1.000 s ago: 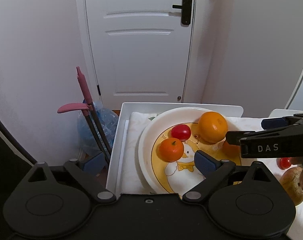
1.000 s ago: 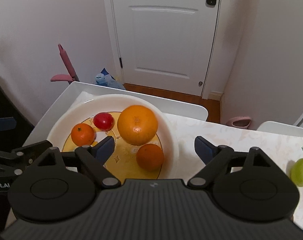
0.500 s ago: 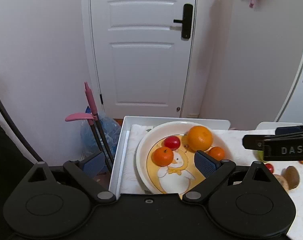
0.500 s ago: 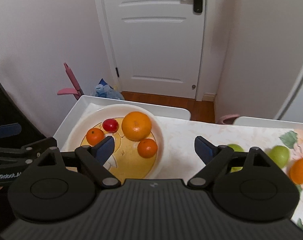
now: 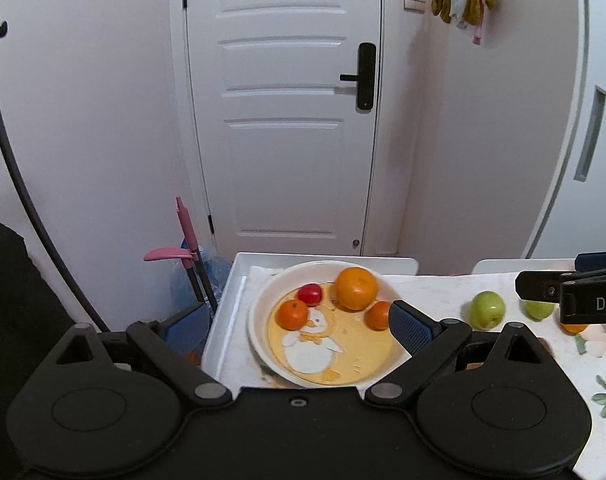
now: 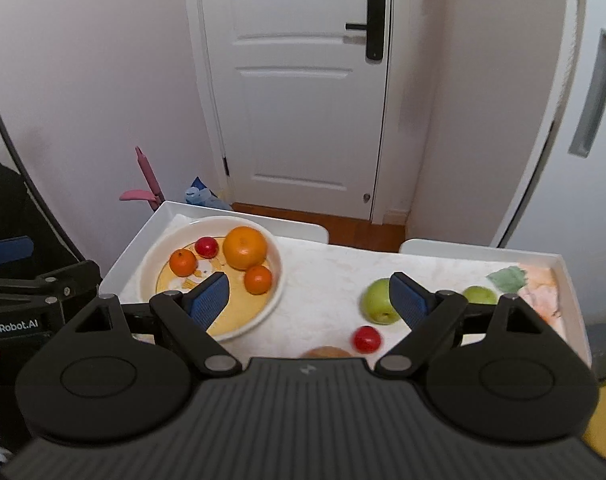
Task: Organize fruits
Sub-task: 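Withdraw both grippers from the bowl toward the remaining fruit, then grasp the large yellowish apple with the left gripper while the right grasps the kiwi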
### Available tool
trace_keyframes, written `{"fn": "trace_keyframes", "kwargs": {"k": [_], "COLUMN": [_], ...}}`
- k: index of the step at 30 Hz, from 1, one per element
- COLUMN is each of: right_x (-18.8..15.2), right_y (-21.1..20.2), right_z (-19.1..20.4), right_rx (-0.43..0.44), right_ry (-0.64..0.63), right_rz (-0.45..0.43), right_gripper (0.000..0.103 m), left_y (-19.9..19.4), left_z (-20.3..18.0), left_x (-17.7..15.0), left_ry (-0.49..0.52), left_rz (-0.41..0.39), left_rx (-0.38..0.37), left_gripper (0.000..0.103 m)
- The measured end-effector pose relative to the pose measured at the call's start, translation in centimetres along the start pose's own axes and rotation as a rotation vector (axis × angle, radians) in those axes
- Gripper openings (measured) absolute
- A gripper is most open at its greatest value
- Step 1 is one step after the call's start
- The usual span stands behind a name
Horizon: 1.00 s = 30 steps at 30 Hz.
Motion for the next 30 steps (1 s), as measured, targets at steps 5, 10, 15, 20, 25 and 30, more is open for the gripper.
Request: {"fn": "trace_keyframes", "kwargs": {"k": [5, 10, 15, 20, 25, 30], "right_x": [-1.1, -2.5, -4.1, -5.8, -7.6, -9.2], "right_y": [-2.0, -3.3, -3.4, -2.4, -0.7, 1.3], "right_z": [-2.9, -6.4, -9.9, -12.6, -14.4, -16.0], "right_rx": [0.014, 0.022, 0.056, 0.104, 0.194, 0.267], "right_ry": [-0.006, -0.027, -0.049, -0.084, -0.138, -0.168], "right_rz": [-0.001, 0.007, 0.027, 0.039, 0.043, 0.043], "right_gripper": [0.102, 0.102, 0.102, 0.102, 0.102, 0.102], "left_y": [-2.0, -3.1, -3.6, -2.9, -1.0, 1.9], "left_z": [-3.1, -6.4, -9.5, -12.6, -15.5, -18.0], "left_x": [-0.4, -1.0, -2.3, -4.0, -6.0, -8.0], "left_ry": [-0.007, -0.020, -0.030, -0.025, -0.003, 0.003], "left_rz": [-0.007, -0.001, -0.002, 0.007, 0.025, 0.052], "left_rx": [0.001, 0.018, 0.044, 0.059, 0.041, 0.006], "left_gripper": [0.099, 0.099, 0.099, 0.099, 0.099, 0.099]}}
Point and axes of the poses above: each gripper's, at about its wrist camera, not at the fingertips, and y roughly the way its jaws point, z to its left, x to its top, the point moved 8 cm from there along y, roughly the way its jaws point, and after that the axes turned 9 degrees about x, right-handed, at the moved point
